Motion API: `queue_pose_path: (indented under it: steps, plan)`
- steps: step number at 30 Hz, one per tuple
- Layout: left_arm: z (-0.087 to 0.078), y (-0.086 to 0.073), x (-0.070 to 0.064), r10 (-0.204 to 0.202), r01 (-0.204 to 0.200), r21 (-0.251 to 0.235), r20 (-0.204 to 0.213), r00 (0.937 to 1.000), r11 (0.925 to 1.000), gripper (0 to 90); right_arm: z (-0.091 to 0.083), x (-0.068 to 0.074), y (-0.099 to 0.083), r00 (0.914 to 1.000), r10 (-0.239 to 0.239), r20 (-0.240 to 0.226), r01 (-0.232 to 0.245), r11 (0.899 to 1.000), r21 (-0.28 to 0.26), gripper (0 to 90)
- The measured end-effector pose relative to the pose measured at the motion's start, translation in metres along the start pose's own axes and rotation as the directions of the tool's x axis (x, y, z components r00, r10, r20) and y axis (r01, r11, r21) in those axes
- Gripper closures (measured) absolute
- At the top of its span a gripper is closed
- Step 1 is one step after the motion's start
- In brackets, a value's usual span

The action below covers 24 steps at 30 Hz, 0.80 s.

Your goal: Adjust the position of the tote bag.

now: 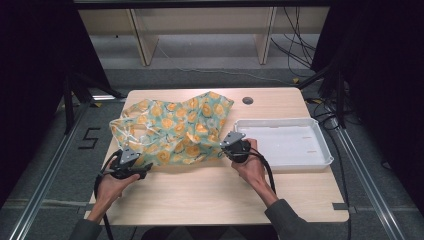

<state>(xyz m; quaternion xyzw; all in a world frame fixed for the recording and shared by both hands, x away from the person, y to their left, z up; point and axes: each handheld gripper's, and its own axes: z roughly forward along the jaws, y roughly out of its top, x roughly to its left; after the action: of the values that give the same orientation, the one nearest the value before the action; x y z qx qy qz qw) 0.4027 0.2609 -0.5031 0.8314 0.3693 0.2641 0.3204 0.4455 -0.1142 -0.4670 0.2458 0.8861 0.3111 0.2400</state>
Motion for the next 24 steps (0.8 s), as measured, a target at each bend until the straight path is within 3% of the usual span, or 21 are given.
queue_pose_path:
  steps: [1,2,3,4,5,6,8,10,11,12,13,15,16,17,18,19,20,21,22,24]
  plan:
    - [-0.001,0.000,0.000,0.046,-0.046,0.008,-0.012,0.9988,0.9989,65.4,0.000,0.000,0.000,1.0000,0.000,-0.001,0.000,1.000,0.000,88.9]
    - [0.000,0.000,-0.001,0.087,-0.087,-0.014,-0.012,0.9961,0.9961,83.9,0.000,0.001,0.000,1.0000,-0.002,-0.002,0.002,1.000,0.000,88.8]
    - [0.000,0.000,-0.002,0.118,-0.118,-0.024,-0.007,0.9930,0.9927,83.9,0.000,0.001,0.000,1.0000,-0.002,-0.002,0.002,1.000,0.000,88.8]
    - [-0.006,-0.001,-0.008,0.087,-0.086,-0.013,0.034,0.9956,0.9962,89.4,0.000,0.001,0.000,1.0000,0.000,-0.001,0.000,1.000,-0.004,87.9]
    - [-0.006,-0.001,-0.008,0.087,-0.086,-0.013,0.034,0.9956,0.9962,89.6,0.000,0.001,0.000,1.0000,0.000,-0.001,0.000,1.000,-0.004,87.9]
    - [-0.012,-0.001,-0.013,0.147,-0.144,-0.042,0.055,0.9877,0.9886,89.6,-0.002,0.000,0.000,1.0000,0.004,-0.001,-0.004,1.000,-0.008,86.1]
    - [-0.017,-0.001,-0.018,0.147,-0.144,-0.052,0.072,0.9864,0.9882,89.7,-0.003,0.000,0.001,1.0000,0.001,0.002,-0.001,1.000,-0.010,83.8]
    - [-0.027,-0.004,-0.037,0.128,-0.120,-0.068,0.133,0.9829,0.9905,89.7,-0.005,0.000,0.002,0.9999,0.009,-0.013,-0.009,1.000,-0.006,76.7]
    - [-0.027,-0.004,-0.037,0.128,-0.120,-0.068,0.133,0.9829,0.9905,89.7,-0.005,0.000,0.002,0.9999,0.009,-0.013,-0.009,1.000,-0.006,76.7]
    - [-0.032,-0.005,-0.054,0.141,-0.131,-0.074,0.158,0.9772,0.9887,89.6,-0.008,0.002,0.002,0.9998,0.003,-0.022,-0.003,1.000,0.007,76.0]
    - [-0.032,-0.005,-0.054,0.141,-0.131,-0.074,0.158,0.9772,0.9887,89.6,-0.008,0.002,0.002,0.9998,0.003,-0.022,-0.003,1.000,0.007,76.0]
    - [-0.038,-0.003,-0.068,0.177,-0.167,-0.071,0.189,0.9658,0.9835,89.6,-0.012,0.002,0.003,0.9996,-0.013,-0.025,0.014,1.000,0.012,78.6]
    - [-0.039,0.000,-0.079,0.171,-0.154,-0.090,0.219,0.9607,0.9839,89.6,-0.016,0.002,0.004,0.9986,-0.052,-0.010,0.052,0.998,0.024,85.9]
    - [-0.039,0.000,-0.079,0.171,-0.154,-0.090,0.219,0.9607,0.9839,89.6,-0.016,0.002,0.004,0.9986,-0.052,-0.010,0.052,0.998,0.024,85.9]
    - [-0.038,0.006,-0.091,0.165,-0.143,-0.104,0.247,0.9548,0.9842,89.6,-0.015,0.000,0.007,0.9975,-0.068,0.018,0.067,0.997,0.042,88.1]
    - [-0.038,0.006,-0.091,0.165,-0.143,-0.104,0.247,0.9548,0.9842,89.6,-0.015,0.000,0.007,0.9975,-0.068,0.018,0.067,0.997,0.042,88.1]
    - [-0.035,0.011,-0.103,0.150,-0.122,-0.111,0.286,0.9465,0.9863,89.5,-0.012,-0.007,0.011,0.9972,-0.059,0.046,0.057,0.998,0.039,88.3]
    - [-0.035,0.011,-0.103,0.150,-0.122,-0.111,0.286,0.9465,0.9863,89.5,-0.012,-0.007,0.011,0.9972,-0.059,0.046,0.057,0.998,0.039,88.3]
    - [-0.031,0.017,-0.112,0.155,-0.129,-0.104,0.311,0.9376,0.9862,89.5,-0.008,-0.013,0.016,0.9963,-0.050,0.070,0.047,0.998,0.041,88.2]
    - [-0.026,0.024,-0.123,0.160,-0.134,-0.101,0.332,0.9296,0.9858,89.4,-0.001,-0.019,0.020,0.9945,-0.046,0.094,0.041,0.998,0.050,85.9]
